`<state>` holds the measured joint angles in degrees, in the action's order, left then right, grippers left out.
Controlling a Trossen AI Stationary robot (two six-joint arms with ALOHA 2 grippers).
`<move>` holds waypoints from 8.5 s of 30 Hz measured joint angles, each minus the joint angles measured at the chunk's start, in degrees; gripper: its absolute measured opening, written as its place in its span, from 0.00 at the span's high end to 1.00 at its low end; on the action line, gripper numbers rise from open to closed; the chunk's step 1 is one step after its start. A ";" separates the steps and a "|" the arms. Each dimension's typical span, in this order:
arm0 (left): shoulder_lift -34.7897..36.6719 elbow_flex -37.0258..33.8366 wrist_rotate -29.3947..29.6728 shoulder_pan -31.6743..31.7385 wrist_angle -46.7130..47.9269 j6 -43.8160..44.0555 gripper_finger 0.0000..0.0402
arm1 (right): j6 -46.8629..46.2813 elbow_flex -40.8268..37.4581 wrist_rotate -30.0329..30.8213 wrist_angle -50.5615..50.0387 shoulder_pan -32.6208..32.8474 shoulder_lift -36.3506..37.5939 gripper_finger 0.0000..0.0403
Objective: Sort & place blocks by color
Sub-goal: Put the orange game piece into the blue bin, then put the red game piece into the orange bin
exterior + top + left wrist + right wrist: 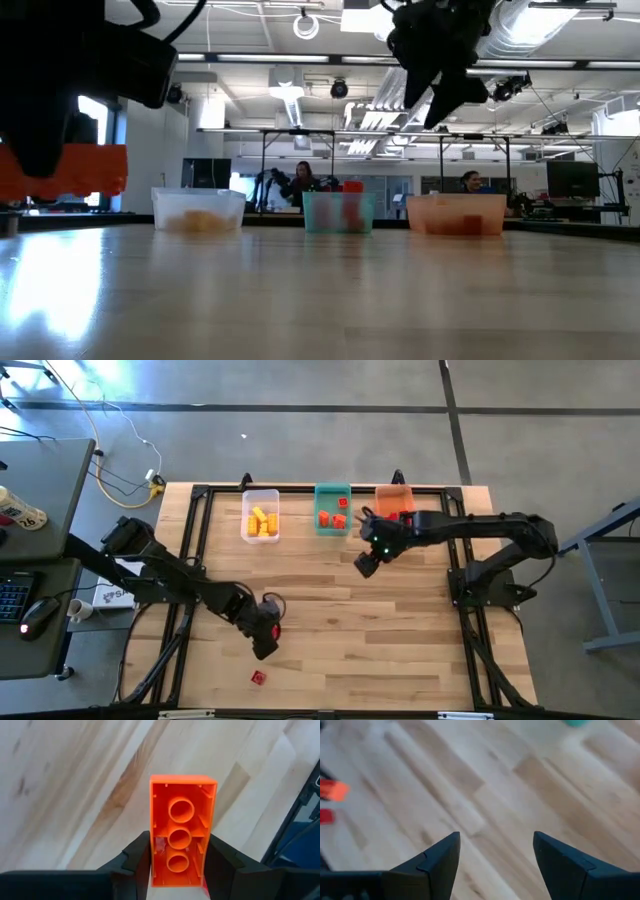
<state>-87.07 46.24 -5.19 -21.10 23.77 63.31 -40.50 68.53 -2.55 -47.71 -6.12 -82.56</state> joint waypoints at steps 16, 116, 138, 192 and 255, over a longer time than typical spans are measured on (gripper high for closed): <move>0.00 0.00 -17.24 9.87 -14.70 -16.60 0.70 | 3.98 0.00 -0.31 21.66 16.05 0.00 0.41; -0.13 9.90 -56.41 35.67 -65.42 22.65 0.67 | 32.77 0.09 -2.01 56.54 16.71 -0.04 0.81; -0.39 9.89 -51.66 41.80 -50.30 2.04 0.52 | 28.21 0.08 2.58 43.66 13.31 -0.07 0.81; 0.55 9.88 -2.60 48.27 -20.57 -36.13 0.53 | 36.10 0.00 16.00 29.57 -15.02 -11.02 0.81; 8.66 9.90 15.91 5.24 24.17 -34.61 0.53 | 16.39 0.04 -0.62 38.83 -19.49 -13.25 0.50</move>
<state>-78.41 56.14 10.72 -15.85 47.94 28.69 -24.11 68.58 -3.16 -8.88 -25.62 -95.82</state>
